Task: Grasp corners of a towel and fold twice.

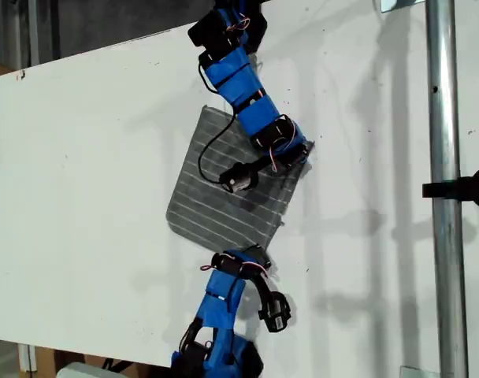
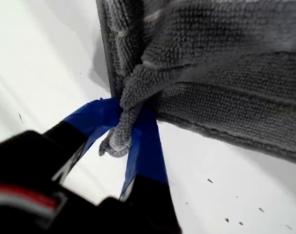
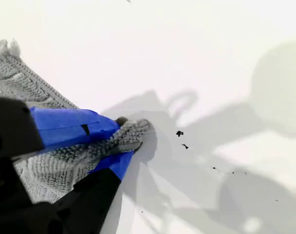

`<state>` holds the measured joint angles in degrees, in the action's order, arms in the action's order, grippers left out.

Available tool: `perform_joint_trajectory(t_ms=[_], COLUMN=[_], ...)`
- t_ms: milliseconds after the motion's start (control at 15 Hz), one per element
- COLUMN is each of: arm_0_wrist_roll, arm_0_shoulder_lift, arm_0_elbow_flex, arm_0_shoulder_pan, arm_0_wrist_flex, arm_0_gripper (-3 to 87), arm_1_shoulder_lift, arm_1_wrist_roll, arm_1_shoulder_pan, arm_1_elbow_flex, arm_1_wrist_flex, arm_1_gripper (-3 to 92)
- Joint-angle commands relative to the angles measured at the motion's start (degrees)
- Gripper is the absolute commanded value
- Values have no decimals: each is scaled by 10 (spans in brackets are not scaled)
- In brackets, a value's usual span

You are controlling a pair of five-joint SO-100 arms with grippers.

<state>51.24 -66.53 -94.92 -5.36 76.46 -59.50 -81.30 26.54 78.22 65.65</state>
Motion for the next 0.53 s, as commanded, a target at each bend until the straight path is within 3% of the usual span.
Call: perform_joint_trajectory(t_ms=[0, 467], arm_0_wrist_roll=[7, 69], arm_0_shoulder_lift=[-38, -136], arm_0_elbow_flex=[-8, 139], arm_0_shoulder_pan=[13, -97], arm_0_wrist_flex=[-1, 120], arm_0_gripper=[-29, -29], arm_1_shoulder_lift=[-18, -54], arm_1_wrist_roll=[-4, 4], arm_1_shoulder_pan=[14, 47], arm_1_elbow_flex=[-15, -88], arm_1_wrist_flex=[-4, 15], arm_1_gripper=[-2, -2])
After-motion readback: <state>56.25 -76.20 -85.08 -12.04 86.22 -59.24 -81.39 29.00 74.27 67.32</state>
